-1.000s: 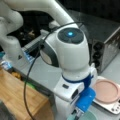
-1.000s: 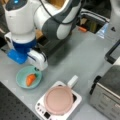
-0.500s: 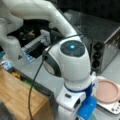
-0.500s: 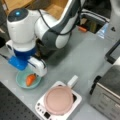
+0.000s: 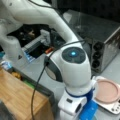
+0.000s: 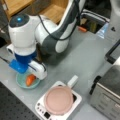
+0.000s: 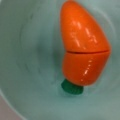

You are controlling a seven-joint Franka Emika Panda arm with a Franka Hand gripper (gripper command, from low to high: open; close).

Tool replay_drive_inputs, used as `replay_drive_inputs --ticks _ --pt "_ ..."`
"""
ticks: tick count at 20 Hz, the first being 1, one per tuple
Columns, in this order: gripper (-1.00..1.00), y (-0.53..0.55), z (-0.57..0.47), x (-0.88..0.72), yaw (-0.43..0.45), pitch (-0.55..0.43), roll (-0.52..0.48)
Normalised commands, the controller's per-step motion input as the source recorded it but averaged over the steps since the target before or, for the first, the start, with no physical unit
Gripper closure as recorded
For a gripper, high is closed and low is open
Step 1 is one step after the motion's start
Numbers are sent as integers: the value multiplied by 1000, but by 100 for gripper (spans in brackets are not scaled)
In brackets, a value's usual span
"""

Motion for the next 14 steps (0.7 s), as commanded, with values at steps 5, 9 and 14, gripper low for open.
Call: replay_drive_inputs --ticks 5,9,14 --pt "-100 -191 59 269 34 54 182" --pt "-100 -170 94 263 14 63 187" --pt "-100 -157 93 262 17 66 188"
